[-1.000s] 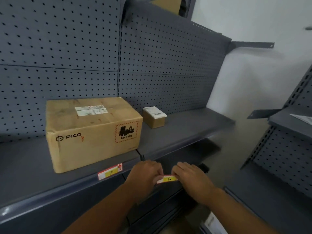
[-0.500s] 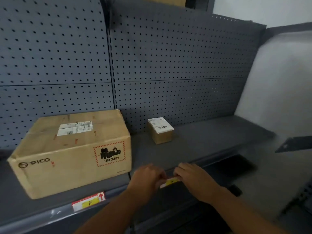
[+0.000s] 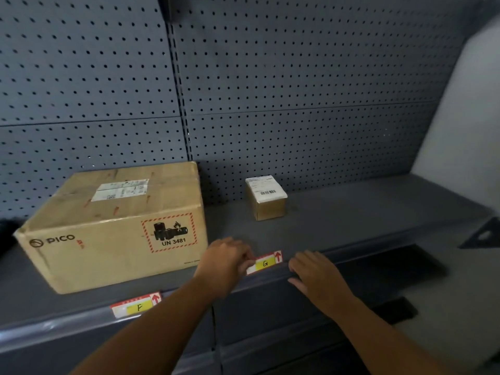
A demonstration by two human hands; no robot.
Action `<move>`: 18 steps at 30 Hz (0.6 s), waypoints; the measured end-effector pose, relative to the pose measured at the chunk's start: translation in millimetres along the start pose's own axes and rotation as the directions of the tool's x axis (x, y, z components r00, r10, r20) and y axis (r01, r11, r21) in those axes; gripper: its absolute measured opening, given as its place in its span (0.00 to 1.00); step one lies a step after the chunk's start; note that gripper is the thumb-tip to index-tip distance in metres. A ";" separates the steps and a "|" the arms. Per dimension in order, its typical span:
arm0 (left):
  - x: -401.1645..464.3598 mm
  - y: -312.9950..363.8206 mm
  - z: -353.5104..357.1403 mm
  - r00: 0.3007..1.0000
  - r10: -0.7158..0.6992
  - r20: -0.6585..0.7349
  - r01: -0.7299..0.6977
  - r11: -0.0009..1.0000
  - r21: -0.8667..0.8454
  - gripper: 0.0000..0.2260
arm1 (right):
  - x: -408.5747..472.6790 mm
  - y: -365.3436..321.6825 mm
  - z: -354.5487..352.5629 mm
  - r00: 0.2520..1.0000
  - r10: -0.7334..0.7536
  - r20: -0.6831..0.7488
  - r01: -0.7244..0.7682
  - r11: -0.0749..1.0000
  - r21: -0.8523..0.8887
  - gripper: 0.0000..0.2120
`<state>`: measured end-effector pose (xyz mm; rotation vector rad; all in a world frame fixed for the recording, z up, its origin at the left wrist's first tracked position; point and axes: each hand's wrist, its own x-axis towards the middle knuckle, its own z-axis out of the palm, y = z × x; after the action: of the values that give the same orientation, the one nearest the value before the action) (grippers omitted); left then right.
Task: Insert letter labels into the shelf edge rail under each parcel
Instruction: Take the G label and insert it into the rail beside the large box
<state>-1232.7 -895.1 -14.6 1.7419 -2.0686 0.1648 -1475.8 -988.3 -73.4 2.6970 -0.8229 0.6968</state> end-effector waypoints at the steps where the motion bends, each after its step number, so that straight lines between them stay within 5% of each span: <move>1: 1.2 0.9 0.4 1.000 0.001 -0.001 -0.001 1.000 0.003 0.06 | 1.3 0.1 4.0 1.000 -0.013 -0.023 0.013 1.000 -0.016 0.21; 18: 23.7 11.9 15.5 0.993 0.118 0.018 -0.119 0.991 0.066 0.06 | -7.9 4.7 23.4 0.975 -0.090 -0.206 0.063 0.989 -0.135 0.15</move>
<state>-1250.8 -919.8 -17.1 1.6626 -2.2019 0.2606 -1475.5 -996.7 -97.1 2.4740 -0.6827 0.8639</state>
